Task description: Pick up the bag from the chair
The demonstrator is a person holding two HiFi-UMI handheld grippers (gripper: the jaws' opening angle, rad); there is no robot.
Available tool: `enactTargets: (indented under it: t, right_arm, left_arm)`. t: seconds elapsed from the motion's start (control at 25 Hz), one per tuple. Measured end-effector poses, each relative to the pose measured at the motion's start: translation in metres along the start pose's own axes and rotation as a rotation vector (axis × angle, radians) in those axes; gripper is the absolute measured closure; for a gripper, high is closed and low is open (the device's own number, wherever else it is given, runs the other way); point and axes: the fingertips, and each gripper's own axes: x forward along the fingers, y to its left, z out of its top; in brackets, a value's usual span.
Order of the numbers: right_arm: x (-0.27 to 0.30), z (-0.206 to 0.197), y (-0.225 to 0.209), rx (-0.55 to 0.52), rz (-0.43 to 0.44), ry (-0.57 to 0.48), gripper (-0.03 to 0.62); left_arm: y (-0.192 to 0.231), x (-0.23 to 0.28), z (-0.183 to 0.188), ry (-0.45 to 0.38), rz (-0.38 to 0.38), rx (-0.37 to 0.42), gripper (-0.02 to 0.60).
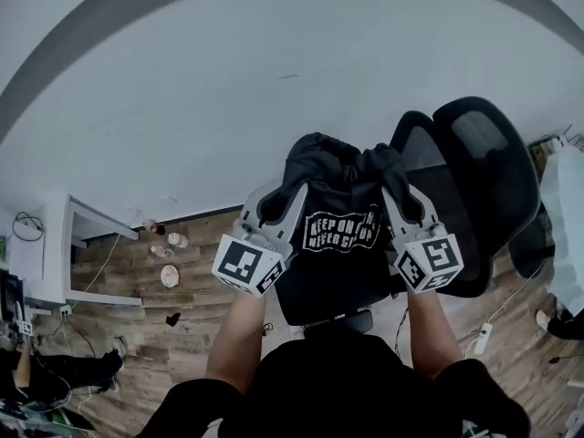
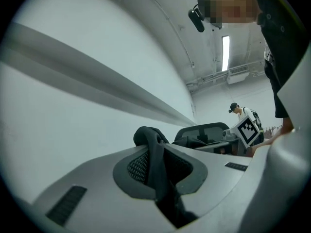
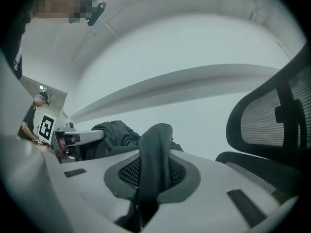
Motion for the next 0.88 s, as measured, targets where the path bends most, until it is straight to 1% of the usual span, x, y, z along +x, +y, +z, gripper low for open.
enactTargets:
  t: [0.16, 0.28, 0.56, 0.88]
  right_arm:
    - [0.001, 0.034, 0.010, -0.013, 0.013, -0.059, 0.530]
    - [0.004, 0.044, 0.016, -0.028, 0.022, -0.079, 0.531]
    - [0.007, 0.035, 0.024, -0.034, 0.039, -0.060, 0.531]
    - [0.015, 0.029, 0.025, -0.027, 0.045, -0.048, 0.531]
  left_arm:
    - [0.003, -0.007, 0.035, -0.055, 0.042, 0.023, 0.526]
    - [0.006, -0.012, 0.045, -0.074, 0.065, 0.028, 0.526]
    - [0.007, -0.023, 0.037, -0.067, 0.086, -0.010, 0.526]
    - [0.012, -0.025, 0.030, -0.052, 0.112, 0.014, 0.526]
